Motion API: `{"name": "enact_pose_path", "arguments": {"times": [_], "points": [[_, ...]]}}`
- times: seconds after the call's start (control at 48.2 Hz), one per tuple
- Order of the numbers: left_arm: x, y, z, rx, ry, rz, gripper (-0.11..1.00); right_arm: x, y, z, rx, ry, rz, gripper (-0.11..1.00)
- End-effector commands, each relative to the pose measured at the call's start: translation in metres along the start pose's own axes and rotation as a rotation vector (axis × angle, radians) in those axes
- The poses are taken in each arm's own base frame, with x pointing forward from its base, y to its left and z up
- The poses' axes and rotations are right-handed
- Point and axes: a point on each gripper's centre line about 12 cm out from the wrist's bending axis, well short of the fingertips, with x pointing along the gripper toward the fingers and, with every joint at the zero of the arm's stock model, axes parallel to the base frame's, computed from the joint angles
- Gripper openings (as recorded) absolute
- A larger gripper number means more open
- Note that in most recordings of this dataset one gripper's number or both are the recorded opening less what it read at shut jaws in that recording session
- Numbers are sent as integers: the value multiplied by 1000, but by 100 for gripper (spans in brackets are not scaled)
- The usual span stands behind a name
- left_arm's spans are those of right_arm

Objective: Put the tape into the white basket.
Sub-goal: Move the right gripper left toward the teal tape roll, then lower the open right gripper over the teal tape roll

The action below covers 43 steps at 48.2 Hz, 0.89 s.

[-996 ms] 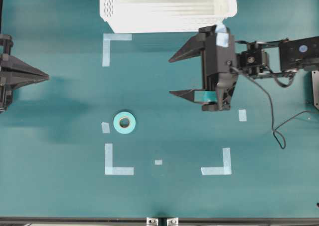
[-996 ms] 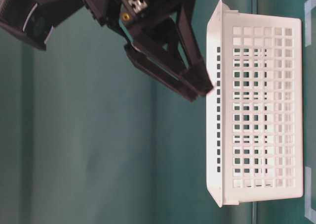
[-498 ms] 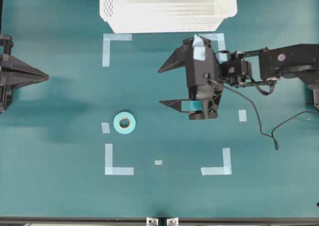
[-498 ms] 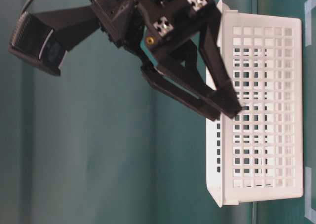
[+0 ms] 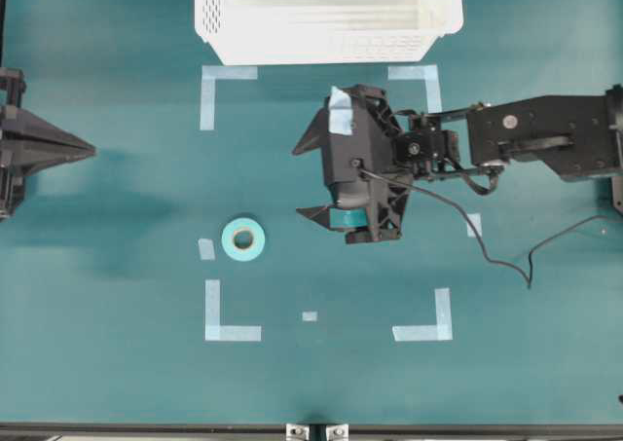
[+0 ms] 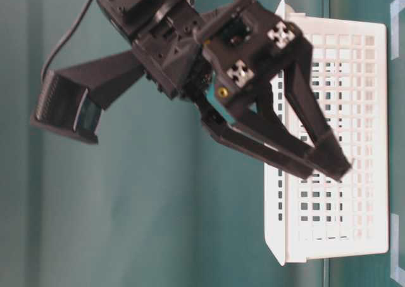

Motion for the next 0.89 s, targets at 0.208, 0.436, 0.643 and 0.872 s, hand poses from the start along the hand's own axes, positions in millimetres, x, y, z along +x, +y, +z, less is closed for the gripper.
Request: {"name": "enact_pose_path", "arguments": {"times": [0.208,0.436,0.643,0.872], "points": [[-3,0,6,-1,-49,1,-11,10,12,15,-11,-18,20,96],[-3,0,5,4,-49,1,-11,18,17,13,31,-2,29,96],[-3,0,5,4,-49,1,-11,23,25,8,43,12,40,96],[-3,0,5,2,-48,1,-11,29,30,5,57,23,47,96]]}}
